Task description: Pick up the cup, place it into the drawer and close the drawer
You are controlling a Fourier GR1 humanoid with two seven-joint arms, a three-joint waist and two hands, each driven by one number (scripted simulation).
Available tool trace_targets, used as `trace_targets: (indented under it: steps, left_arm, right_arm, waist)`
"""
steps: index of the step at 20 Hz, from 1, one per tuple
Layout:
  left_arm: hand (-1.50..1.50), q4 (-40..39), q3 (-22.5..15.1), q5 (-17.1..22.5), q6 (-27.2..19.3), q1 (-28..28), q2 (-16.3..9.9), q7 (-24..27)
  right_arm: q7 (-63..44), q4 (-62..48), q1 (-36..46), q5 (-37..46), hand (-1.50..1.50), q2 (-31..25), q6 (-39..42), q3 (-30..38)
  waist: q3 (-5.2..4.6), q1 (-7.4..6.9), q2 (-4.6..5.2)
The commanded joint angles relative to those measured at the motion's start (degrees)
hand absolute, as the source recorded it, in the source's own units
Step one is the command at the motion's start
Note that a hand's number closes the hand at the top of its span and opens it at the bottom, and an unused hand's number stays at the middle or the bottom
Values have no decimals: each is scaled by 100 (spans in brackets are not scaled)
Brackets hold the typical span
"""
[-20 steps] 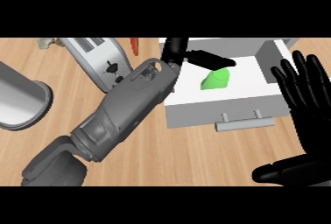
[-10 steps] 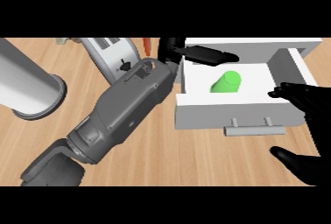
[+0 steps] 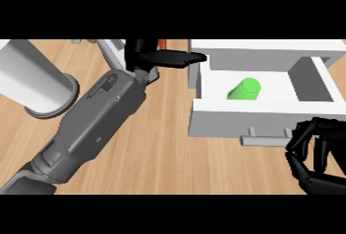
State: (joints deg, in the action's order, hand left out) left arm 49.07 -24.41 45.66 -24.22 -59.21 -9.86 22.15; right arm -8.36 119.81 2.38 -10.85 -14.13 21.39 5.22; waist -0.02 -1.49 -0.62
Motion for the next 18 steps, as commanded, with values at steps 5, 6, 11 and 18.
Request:
trace_targets:
  steps: [5, 6, 11, 18]
  left_arm:
    - [-150, 2140, 76, 31, -109, 1874, -1080, -462]
    - [-150, 2479, -6, 8, -132, 2128, -1045, -485]
    - [-150, 3346, 486, 187, 426, 3132, -1908, -601]
    - [-150, 3568, 574, 188, 891, 4114, -1986, -137]
  right_arm:
    - [-239, 61, -136, 576, 150, -265, 126, -81]
    - [-158, -186, 104, 1003, 150, -91, -94, -276]
    - [-65, -266, 90, 1678, 150, -117, -74, -584]
    - [1182, -1078, 155, 4022, 150, -614, -316, -1514]
  waist:
    - [-1, -65, -12]
    - [0, -77, 5]
    - [0, 8, 35]
    - [1, -33, 57]
